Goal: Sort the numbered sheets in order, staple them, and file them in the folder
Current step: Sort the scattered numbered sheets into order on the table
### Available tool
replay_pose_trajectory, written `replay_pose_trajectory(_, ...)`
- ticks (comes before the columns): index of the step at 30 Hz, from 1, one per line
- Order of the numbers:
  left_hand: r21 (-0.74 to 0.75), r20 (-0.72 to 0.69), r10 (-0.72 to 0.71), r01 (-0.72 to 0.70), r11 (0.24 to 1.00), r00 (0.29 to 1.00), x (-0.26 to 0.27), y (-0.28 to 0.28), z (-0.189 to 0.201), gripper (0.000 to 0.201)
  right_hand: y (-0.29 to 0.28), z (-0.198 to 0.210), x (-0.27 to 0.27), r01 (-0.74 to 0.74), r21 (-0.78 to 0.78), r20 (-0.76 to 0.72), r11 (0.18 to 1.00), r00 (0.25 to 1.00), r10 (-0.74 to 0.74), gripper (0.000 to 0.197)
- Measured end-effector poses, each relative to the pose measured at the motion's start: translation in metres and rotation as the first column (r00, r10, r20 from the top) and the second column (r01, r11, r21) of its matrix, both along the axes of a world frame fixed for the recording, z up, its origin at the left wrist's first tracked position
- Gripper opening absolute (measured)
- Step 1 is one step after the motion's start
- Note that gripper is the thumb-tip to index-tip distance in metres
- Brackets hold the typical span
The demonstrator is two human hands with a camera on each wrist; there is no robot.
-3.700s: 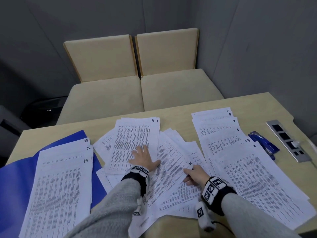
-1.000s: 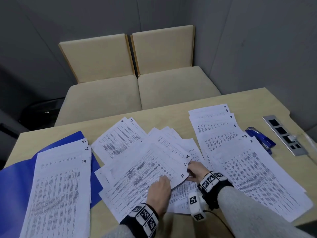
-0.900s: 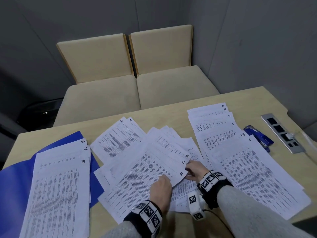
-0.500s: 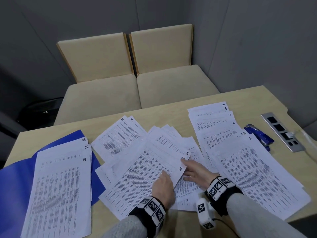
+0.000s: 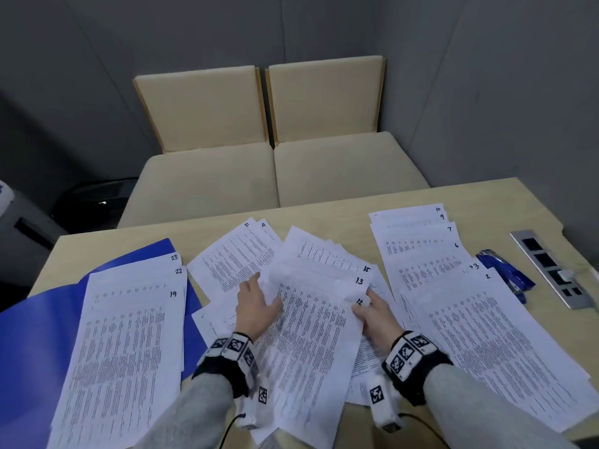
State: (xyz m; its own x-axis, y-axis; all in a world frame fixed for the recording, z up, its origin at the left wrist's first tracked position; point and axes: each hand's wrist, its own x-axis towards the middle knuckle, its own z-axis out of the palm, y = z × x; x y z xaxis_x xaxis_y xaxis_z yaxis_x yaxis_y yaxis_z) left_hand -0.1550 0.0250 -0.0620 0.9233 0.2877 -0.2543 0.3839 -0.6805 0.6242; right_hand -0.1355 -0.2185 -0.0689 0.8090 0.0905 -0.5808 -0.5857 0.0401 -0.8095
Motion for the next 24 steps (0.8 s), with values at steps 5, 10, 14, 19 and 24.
replay_pose_trajectory(5, -0.496, -0.192, 0.123, -0.204, 0.844, 0.974, 0.003, 0.025, 0.004, 0.067, -0.002, 0.017, 0.015, -0.044, 0.245, -0.048, 0.969, 0.997, 0.057, 0.038)
replay_pose_trajectory(10, -0.646, -0.283, 0.065, -0.24, 0.725, 0.957, -0.003, 0.038, 0.007, 0.065, 0.005, 0.019, 0.024, -0.123, 0.302, -0.105, 0.945, 0.981, 0.161, 0.037)
replay_pose_trajectory(14, -0.623, -0.258, -0.007, -0.161, 0.765, 0.966, -0.009, 0.051, -0.008, 0.034, 0.027, 0.011, 0.024, -0.194, 0.096, -0.109, 0.976, 0.973, 0.204, 0.034)
replay_pose_trajectory(19, -0.496, -0.207, 0.135, -0.223, 0.839, 0.969, -0.014, 0.082, -0.019, 0.058, 0.066, 0.006, 0.047, -0.423, -0.326, -0.1, 0.846, 0.905, 0.414, 0.037)
replay_pose_trajectory(24, -0.38, -0.225, 0.166, -0.244, 0.892, 0.96, -0.009, 0.125, -0.035, 0.044, 0.111, 0.0, 0.115, -0.149, -0.753, 0.21, 0.64, 0.868, 0.45, 0.02)
